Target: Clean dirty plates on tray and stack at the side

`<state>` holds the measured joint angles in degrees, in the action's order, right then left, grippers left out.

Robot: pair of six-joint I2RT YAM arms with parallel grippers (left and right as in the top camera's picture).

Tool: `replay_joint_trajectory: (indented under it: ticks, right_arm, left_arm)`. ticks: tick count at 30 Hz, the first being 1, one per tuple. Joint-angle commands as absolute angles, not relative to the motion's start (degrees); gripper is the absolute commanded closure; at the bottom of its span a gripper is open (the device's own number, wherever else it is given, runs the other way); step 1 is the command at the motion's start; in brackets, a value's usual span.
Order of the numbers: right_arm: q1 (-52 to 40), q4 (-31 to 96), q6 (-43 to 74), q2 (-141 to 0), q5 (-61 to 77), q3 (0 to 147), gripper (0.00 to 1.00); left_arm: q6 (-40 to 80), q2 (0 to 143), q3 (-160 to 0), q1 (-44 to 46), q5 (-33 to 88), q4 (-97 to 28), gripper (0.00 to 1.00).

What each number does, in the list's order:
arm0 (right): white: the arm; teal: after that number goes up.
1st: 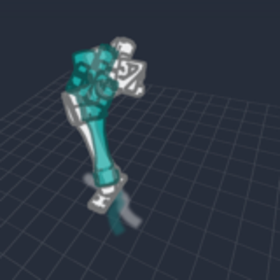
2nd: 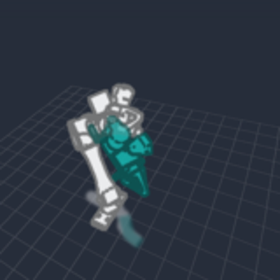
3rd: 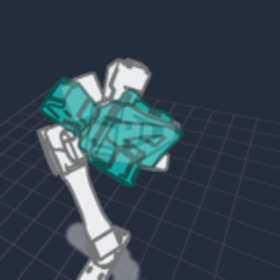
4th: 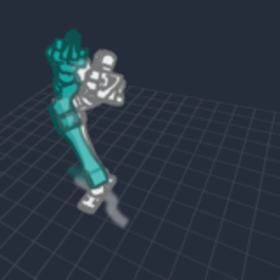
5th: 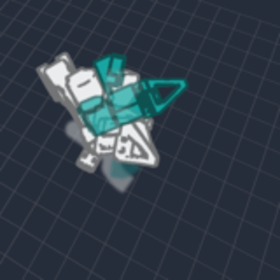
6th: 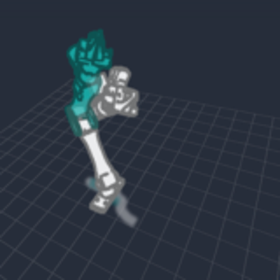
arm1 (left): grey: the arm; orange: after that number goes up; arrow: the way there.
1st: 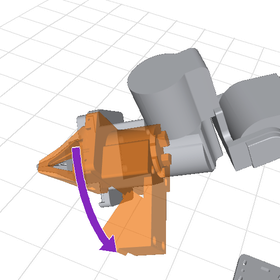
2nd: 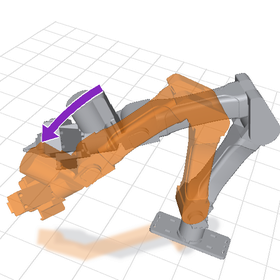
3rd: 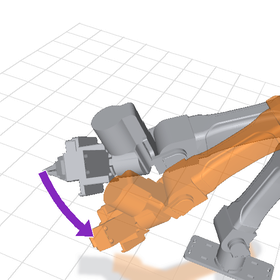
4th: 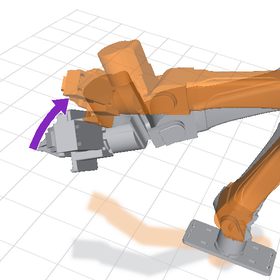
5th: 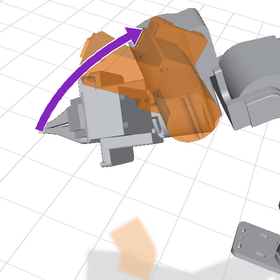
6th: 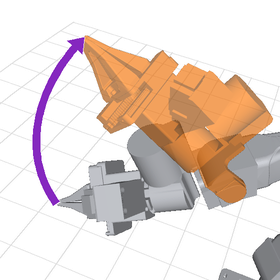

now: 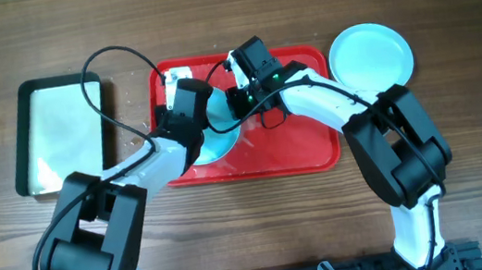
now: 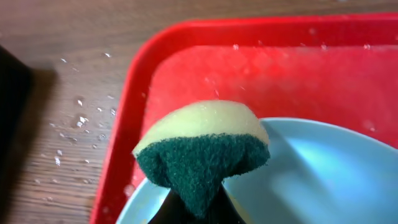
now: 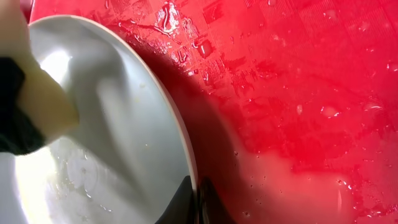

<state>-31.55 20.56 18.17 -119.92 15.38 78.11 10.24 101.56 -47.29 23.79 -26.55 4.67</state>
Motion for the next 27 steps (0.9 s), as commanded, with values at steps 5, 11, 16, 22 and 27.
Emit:
replay_joint_trajectory:
  ticks: [5,11,16,22,27]
  right_arm:
    - [-31.48,20.56,18.22,-120.99,15.33,78.13,0.96]
    - [-31.48,20.49,18.22,-120.99,15.33,78.13,0.96]
    - [-31.48,20.56,18.22,-120.99,15.31,78.13,0.96]
    - [-31.48,20.36,18.22,-120.99,15.31,78.13,0.95]
    - [-31.48,20.4,18.22,-120.99,15.31,78.13,0.96]
  left_arm:
    - [12.05,100.31,-46.85,17.06,-22.74,2.74,0.96]
    - [9.17,100.29,-46.87,15.22,-25.26,3.77,0.96]
    - [9.19,98.83,-46.87,19.46,-34.04,8.19,0.96]
    - [14.09,98.15,-46.85,21.85,-20.67,4.23,0.96]
    - [15.22,103.02,-46.85,19.11,-21.26,4.25,0.96]
